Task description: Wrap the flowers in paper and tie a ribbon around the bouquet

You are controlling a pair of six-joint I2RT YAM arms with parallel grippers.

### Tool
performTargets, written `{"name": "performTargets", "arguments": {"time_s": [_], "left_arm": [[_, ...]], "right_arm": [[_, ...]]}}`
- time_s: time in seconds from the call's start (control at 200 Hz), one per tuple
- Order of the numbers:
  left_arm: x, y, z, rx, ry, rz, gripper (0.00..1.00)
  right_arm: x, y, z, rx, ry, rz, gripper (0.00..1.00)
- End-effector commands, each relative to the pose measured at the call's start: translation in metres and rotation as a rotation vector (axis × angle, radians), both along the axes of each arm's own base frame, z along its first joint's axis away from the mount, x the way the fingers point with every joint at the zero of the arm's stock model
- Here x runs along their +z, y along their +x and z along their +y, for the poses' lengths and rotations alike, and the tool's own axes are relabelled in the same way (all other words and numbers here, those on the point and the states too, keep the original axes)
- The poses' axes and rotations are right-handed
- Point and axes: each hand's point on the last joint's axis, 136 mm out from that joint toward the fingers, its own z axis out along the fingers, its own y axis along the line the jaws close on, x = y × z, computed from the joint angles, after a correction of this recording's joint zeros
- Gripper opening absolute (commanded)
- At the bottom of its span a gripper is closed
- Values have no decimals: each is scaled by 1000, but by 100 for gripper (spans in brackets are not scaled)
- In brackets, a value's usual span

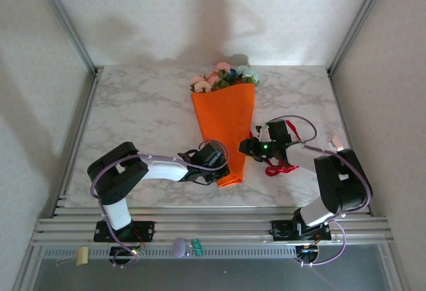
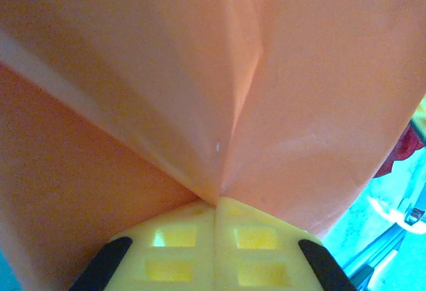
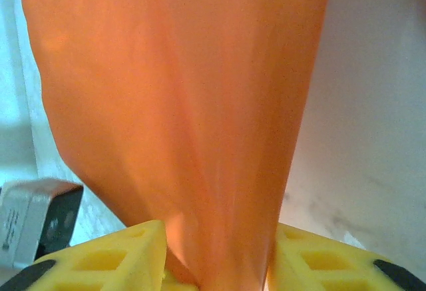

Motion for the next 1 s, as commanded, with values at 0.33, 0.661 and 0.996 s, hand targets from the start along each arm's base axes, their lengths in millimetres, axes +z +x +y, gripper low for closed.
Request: {"name": "performTargets", "arguments": {"time_s": [0.33,0.661,0.996], "left_arm": [[-37,-14,41,29,175,81,0],[-37,-15,43,29,177,81,0],[-37,-16,43,33,174,81,0]], "right_arm": [[10,40,-7,-59,-7,-61,27],[4,80,-9,-110,-4,-63,2],[9,106,-10,-130,4,-83,34]]}}
